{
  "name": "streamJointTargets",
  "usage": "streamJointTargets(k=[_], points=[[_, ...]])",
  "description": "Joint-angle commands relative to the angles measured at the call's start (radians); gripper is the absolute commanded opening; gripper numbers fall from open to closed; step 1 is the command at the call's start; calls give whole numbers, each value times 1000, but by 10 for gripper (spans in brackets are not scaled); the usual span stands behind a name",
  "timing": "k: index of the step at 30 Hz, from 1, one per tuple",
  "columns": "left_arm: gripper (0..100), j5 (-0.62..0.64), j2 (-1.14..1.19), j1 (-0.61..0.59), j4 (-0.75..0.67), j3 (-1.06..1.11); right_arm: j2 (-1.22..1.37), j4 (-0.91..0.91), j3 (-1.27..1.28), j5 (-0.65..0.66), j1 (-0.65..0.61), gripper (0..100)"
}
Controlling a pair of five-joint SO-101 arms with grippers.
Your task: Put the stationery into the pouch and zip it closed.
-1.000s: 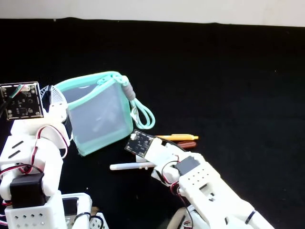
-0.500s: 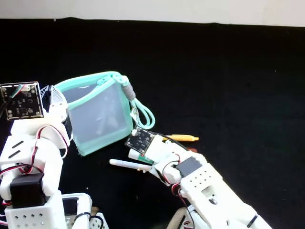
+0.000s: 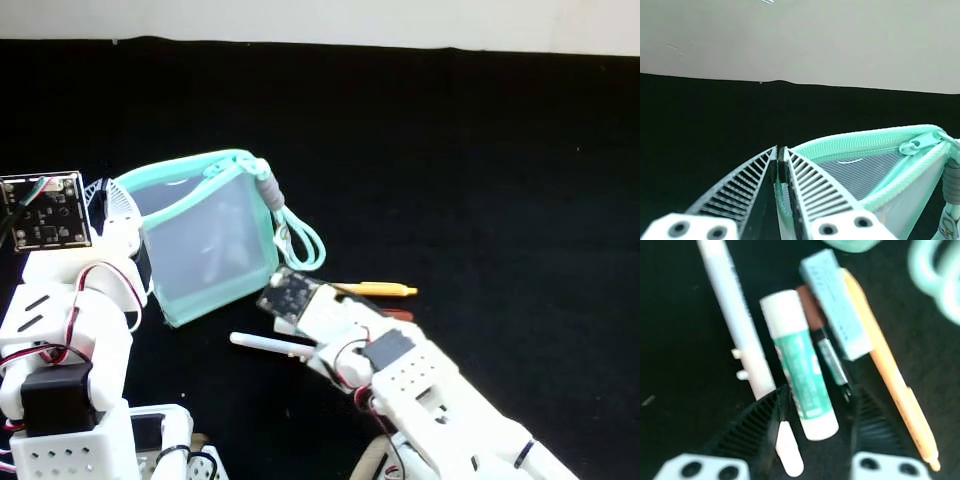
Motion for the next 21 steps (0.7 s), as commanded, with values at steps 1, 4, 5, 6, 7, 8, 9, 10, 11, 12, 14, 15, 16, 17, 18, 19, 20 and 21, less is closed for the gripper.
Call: streamJointTargets(k=[1, 4, 5, 6, 7, 8, 9, 10, 11, 12, 14, 15, 16, 17, 18, 19, 20, 21], points=[[8, -2, 39, -15, 0, 25, -2, -15, -13, -11, -35, 231], [8, -2, 39, -15, 0, 25, -1, -15, -16, -11, -35, 231], [8, -2, 39, -15, 0, 25, -1, -22, -12, -11, -35, 231], [8, -2, 39, -15, 0, 25, -1, -45, -8, -11, -35, 229], [8, -2, 39, -15, 0, 25, 1, -73, -4, -11, -35, 219], [8, -2, 39, -15, 0, 25, 7, -97, 10, -11, -35, 201], [8, -2, 39, -15, 0, 25, 19, -117, 18, -11, -35, 183], [8, -2, 39, -15, 0, 25, 39, -133, 25, -11, -35, 163], [8, -2, 39, -15, 0, 25, 62, -145, 25, -11, -35, 146], [8, -2, 39, -15, 0, 25, 88, -156, 22, -11, -35, 125], [8, -2, 39, -15, 0, 25, 139, -160, 2, -11, -35, 77], [8, -2, 39, -15, 0, 25, 162, -160, -12, -11, -33, 46], [8, -2, 39, -15, 0, 25, 179, -160, -25, -11, -31, 8], [8, -2, 39, -15, 0, 25, 193, -160, -36, -12, -24, 3], [8, -2, 39, -15, 0, 25, 205, -160, -48, -14, -12, 12], [8, -2, 39, -15, 0, 25, 209, -160, -58, -15, 1, 7], [8, -2, 39, -15, 0, 25, 208, -159, -64, -15, 15, 5], [8, -2, 39, -15, 0, 25, 205, -156, -68, -15, 25, 6]])
